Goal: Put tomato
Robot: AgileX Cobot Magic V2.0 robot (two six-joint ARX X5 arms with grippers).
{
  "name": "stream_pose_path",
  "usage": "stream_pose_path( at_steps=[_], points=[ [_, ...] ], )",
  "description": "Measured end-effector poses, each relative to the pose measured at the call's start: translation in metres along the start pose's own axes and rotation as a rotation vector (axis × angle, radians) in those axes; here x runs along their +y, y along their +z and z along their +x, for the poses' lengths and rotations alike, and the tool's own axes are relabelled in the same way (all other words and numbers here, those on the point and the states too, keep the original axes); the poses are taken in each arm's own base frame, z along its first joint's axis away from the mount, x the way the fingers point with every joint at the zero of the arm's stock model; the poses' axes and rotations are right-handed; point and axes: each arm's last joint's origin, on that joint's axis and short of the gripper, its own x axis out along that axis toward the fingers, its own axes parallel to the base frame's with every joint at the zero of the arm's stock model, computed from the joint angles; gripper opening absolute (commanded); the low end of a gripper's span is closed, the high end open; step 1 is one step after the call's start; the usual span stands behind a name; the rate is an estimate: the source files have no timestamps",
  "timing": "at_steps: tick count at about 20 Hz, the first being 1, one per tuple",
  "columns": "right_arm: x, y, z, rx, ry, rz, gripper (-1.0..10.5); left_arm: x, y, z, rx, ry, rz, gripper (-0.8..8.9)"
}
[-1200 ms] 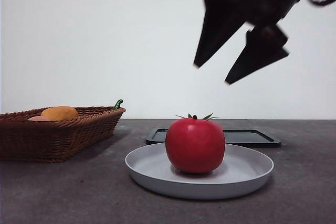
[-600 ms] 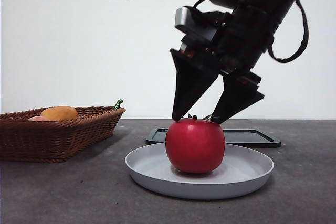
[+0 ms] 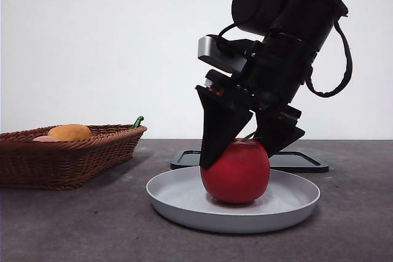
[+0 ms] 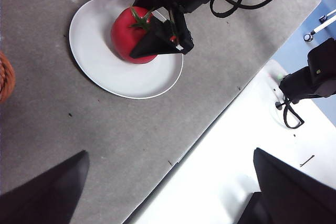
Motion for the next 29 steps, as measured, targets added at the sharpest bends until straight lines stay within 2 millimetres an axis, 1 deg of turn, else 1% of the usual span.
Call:
stream_pose_path(
  at_steps=[2, 5, 7, 8, 11, 13, 16, 18, 19, 20, 23, 24, 27, 29],
  points=[
    [0.0, 0.0, 0.0, 0.001, 0.001, 0.002, 1.6, 0.0, 0.0, 0.0, 0.0, 0.0, 0.0, 4.96],
    [0.0, 0.0, -0.001, 0.0, 0.001, 0.005, 1.5, 0.0, 0.0, 0.0, 0.0, 0.0, 0.0, 4.96],
    [0.002, 0.002, -0.006, -0.011, 0.0, 0.007, 1.5, 0.0, 0.0, 0.0, 0.0, 0.0, 0.0, 4.96],
    [0.004, 0.008, -0.012, -0.035, -0.001, 0.0, 1.5, 0.0, 0.0, 0.0, 0.0, 0.0, 0.0, 4.96],
    [0.006, 0.039, -0.042, -0.171, -0.038, -0.025, 1.5, 0.0, 0.0, 0.0, 0.0, 0.0, 0.0, 4.96],
    [0.002, 0.055, -0.058, -0.24, -0.093, -0.024, 1.5, 0.0, 0.0, 0.0, 0.0, 0.0, 0.0, 4.96],
    [-0.013, 0.07, -0.078, -0.328, -0.148, 0.002, 1.5, 0.0, 0.0, 0.0, 0.0, 0.0, 0.0, 4.96],
    [-0.031, 0.084, -0.089, -0.389, -0.183, 0.028, 1.5, 0.0, 0.0, 0.0, 0.0, 0.0, 0.0, 4.96],
    [-0.042, 0.089, -0.089, -0.393, -0.198, 0.047, 1.5, 0.0, 0.0, 0.0, 0.0, 0.0, 0.0, 4.96],
    [-0.054, 0.094, -0.083, -0.386, -0.211, 0.068, 1.5, 0.0, 0.0, 0.0, 0.0, 0.0, 0.0, 4.96],
    [-0.09, 0.102, -0.054, -0.327, -0.235, 0.129, 1.5, 0.0, 0.0, 0.0, 0.0, 0.0, 0.0, 4.96],
    [-0.099, 0.105, -0.045, -0.314, -0.237, 0.139, 1.5, 0.0, 0.0, 0.0, 0.0, 0.0, 0.0, 4.96],
    [-0.117, 0.11, -0.027, -0.29, -0.245, 0.16, 1.5, 0.0, 0.0, 0.0, 0.0, 0.0, 0.0, 4.96],
    [-0.129, 0.109, -0.014, -0.272, -0.25, 0.169, 1.5, 0.0, 0.0, 0.0, 0.0, 0.0, 0.0, 4.96]
  ],
)
